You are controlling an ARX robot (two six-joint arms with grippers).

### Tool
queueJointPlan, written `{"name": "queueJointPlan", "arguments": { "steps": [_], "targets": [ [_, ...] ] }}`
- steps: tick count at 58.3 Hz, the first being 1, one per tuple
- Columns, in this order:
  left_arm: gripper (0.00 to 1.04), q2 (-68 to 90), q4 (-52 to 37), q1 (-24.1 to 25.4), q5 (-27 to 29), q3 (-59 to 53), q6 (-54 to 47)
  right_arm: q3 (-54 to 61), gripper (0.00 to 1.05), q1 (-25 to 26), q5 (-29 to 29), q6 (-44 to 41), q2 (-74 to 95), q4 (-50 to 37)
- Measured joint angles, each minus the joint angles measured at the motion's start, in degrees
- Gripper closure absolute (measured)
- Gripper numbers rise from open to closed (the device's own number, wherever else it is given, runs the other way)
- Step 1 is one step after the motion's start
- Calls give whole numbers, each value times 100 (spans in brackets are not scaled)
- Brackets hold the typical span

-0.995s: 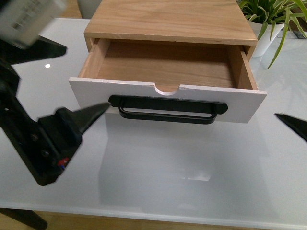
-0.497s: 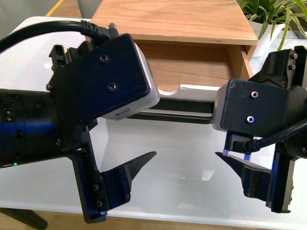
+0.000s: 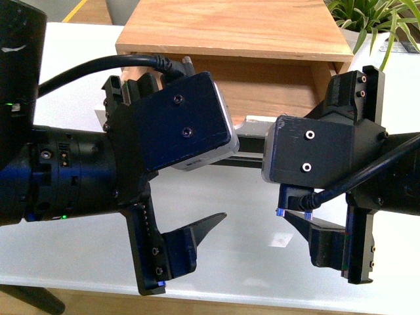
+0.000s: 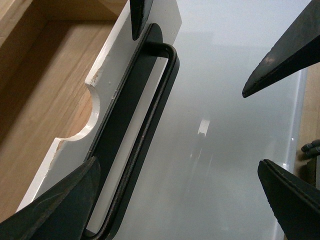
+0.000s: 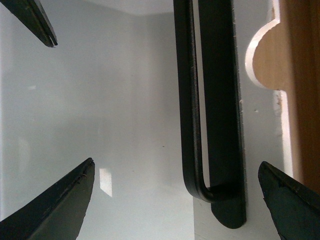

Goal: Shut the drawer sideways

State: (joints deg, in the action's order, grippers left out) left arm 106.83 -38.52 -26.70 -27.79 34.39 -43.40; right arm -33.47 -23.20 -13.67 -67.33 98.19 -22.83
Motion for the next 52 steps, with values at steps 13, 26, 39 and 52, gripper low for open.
{"name": "queueJointPlan", "arguments": {
  "steps": [13, 26, 39, 52],
  "targets": [
    [9, 199, 15, 13, -83, 131, -15, -66, 9, -81, -63, 2, 201, -24],
    [9, 350, 144, 59, -120, 269, -55, -212, 9, -111, -92, 0, 369, -31],
    [9, 470, 262, 122, -164, 411, -116, -328, 9, -111, -92, 2, 511, -31],
    [9, 568, 389, 149, -199, 514, -203, -380, 9, -114, -101, 11, 612, 7]
  ]
}}
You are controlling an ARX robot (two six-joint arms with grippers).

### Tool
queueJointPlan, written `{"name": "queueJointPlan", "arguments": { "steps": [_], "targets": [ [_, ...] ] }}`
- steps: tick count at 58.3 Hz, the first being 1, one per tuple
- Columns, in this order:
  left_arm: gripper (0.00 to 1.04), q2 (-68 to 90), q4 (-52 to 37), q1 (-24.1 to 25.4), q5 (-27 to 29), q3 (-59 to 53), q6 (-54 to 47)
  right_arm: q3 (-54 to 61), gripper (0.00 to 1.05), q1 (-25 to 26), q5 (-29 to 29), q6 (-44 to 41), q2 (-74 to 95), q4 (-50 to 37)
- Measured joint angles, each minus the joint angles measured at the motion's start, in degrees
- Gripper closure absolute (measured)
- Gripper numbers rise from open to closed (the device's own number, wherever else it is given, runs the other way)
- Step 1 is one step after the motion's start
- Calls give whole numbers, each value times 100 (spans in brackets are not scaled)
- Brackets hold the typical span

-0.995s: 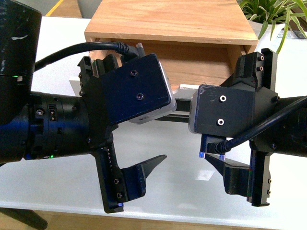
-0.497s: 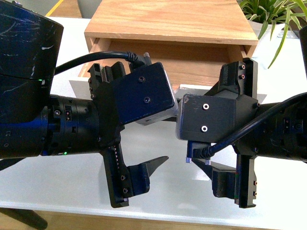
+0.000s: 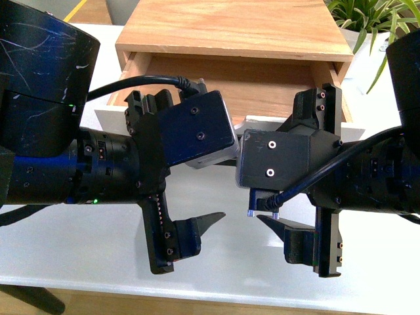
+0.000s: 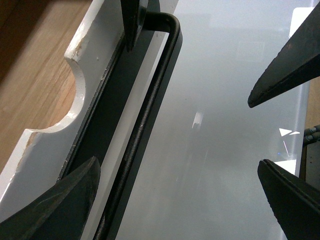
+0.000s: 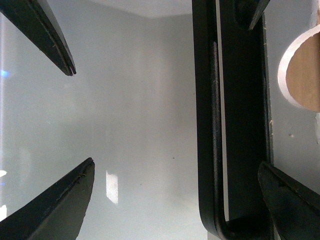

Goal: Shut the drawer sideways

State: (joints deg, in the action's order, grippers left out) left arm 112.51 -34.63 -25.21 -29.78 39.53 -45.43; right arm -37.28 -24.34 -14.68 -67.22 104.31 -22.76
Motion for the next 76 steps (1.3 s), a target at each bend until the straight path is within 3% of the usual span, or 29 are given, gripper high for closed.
{"name": "queueJointPlan", "arguments": {
  "steps": [76],
  "targets": [
    [9, 713, -24, 74, 57, 590, 74, -321, 9, 295, -203, 52, 640, -216]
  ]
}}
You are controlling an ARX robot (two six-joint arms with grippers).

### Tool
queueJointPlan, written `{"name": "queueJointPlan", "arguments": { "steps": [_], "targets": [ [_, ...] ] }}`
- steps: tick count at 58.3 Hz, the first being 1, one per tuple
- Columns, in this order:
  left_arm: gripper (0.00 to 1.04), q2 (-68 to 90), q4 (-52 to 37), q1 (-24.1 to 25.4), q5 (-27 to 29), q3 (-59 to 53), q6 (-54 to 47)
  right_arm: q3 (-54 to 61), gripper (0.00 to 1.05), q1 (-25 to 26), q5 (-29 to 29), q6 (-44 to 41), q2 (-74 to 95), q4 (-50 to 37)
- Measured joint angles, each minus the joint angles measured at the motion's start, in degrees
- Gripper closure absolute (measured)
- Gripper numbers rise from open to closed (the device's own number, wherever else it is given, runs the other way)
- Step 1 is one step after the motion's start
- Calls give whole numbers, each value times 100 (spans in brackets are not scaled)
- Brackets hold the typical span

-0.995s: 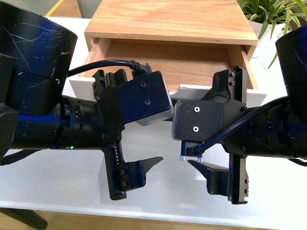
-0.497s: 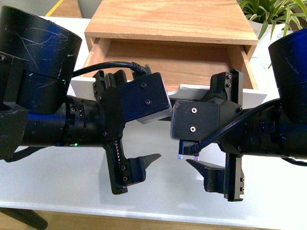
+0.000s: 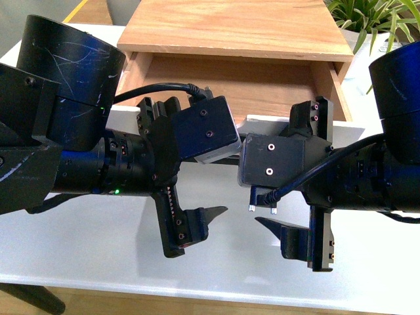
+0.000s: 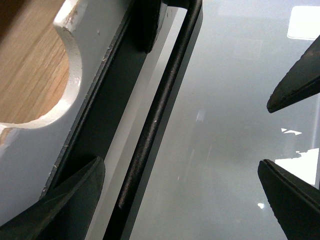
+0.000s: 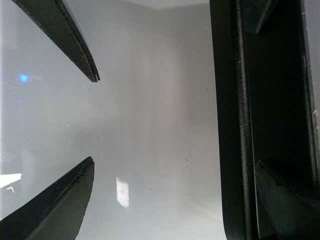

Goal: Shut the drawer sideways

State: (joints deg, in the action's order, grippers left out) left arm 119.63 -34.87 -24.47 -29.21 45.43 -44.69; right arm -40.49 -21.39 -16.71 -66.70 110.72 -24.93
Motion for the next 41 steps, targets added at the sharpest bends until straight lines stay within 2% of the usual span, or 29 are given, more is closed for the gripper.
{"name": "queueJointPlan", "arguments": {
  "steps": [41],
  "targets": [
    [9, 446, 109, 26, 140, 925, 162, -754, 9, 356, 162, -22, 284, 15]
  ]
}}
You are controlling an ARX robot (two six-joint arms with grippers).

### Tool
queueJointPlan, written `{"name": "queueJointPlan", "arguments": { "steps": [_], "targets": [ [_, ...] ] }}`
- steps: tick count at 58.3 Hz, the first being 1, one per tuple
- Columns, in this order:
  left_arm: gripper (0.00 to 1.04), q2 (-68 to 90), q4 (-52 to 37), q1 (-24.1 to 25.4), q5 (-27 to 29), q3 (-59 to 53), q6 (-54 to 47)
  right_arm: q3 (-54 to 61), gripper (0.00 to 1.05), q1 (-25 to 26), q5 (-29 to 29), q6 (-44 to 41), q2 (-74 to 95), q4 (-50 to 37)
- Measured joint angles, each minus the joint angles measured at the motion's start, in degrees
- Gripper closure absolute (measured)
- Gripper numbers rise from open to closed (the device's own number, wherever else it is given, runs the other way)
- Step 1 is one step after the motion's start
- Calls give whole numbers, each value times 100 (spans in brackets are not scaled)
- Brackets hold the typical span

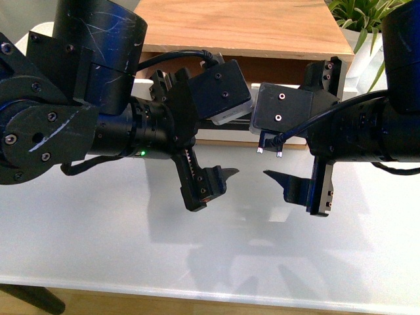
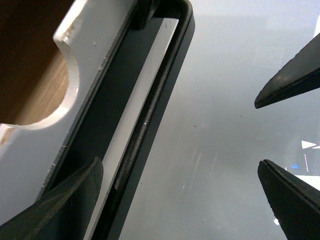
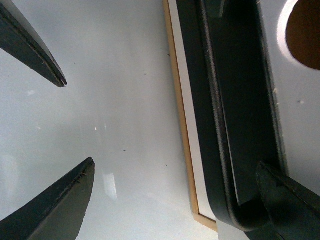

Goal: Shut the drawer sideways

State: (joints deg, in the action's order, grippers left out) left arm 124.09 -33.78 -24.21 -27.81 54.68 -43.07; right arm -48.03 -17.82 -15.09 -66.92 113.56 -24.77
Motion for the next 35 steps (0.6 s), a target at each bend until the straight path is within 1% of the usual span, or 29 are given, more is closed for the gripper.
{"name": "queueJointPlan", "arguments": {
  "steps": [22, 35],
  "targets": [
    [9, 382, 280, 90, -20, 691, -59, -455, 9, 120, -94, -9, 380, 13],
    [9, 551, 407, 109, 229, 1121, 83, -896, 9, 190, 37, 28, 625, 13]
  ]
}}
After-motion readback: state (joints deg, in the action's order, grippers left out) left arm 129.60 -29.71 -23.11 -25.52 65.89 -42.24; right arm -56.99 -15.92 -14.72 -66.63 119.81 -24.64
